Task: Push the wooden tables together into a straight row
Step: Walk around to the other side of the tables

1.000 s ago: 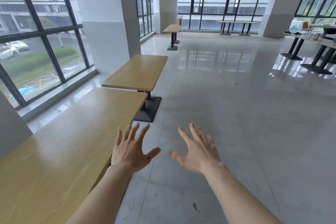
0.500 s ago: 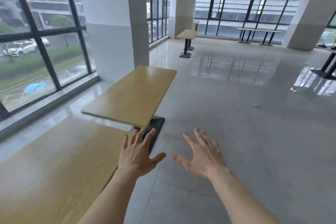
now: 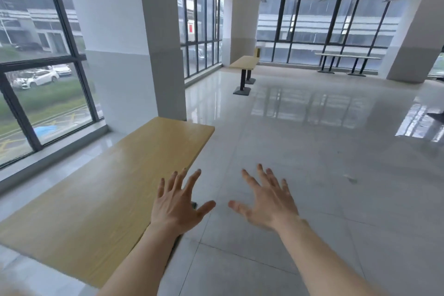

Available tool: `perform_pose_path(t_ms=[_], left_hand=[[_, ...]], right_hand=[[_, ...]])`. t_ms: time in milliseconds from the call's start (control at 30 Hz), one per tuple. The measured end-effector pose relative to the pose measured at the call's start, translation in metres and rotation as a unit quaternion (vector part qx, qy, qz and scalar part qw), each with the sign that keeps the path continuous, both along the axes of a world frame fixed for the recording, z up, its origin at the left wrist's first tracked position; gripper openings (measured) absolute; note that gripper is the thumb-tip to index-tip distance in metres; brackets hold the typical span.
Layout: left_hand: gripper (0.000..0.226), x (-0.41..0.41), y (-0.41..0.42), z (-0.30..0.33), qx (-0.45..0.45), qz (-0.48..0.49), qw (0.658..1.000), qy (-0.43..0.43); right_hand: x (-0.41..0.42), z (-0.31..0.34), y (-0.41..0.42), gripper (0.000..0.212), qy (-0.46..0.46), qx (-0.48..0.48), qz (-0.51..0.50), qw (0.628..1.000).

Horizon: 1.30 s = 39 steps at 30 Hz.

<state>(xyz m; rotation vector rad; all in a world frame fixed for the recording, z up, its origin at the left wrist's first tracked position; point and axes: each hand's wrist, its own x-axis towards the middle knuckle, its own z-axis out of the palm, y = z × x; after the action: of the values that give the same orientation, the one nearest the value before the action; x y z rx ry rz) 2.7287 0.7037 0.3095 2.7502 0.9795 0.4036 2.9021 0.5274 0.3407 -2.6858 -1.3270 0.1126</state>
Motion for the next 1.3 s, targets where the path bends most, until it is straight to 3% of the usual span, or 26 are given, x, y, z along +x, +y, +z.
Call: perform_pose_path(t_ms=[433, 833, 1067, 1300], left_hand=[[0.097, 0.354, 0.235, -0.051, -0.038, 0.066, 0.997, 0.011], [0.097, 0.61, 0.474, -0.055, -0.051, 0.169, 0.984, 0.018], [0.096, 0.732, 0.593, -0.073, -0.075, 0.29, 0.954, 0.02], [0.098, 0.791, 0.697, -0.084, -0.098, 0.412, 0.906, 0.0]], right_hand=[[0.372, -0.034, 0.26, 0.101, -0.004, -0.035, 0.056, 0.998], [0.655, -0.038, 0.544, 0.102, -0.002, -0.036, 0.166, 0.985], [0.791, -0.056, 0.722, 0.101, 0.009, -0.063, 0.295, 0.953], [0.848, -0.065, 0.89, 0.098, 0.008, -0.086, 0.416, 0.905]])
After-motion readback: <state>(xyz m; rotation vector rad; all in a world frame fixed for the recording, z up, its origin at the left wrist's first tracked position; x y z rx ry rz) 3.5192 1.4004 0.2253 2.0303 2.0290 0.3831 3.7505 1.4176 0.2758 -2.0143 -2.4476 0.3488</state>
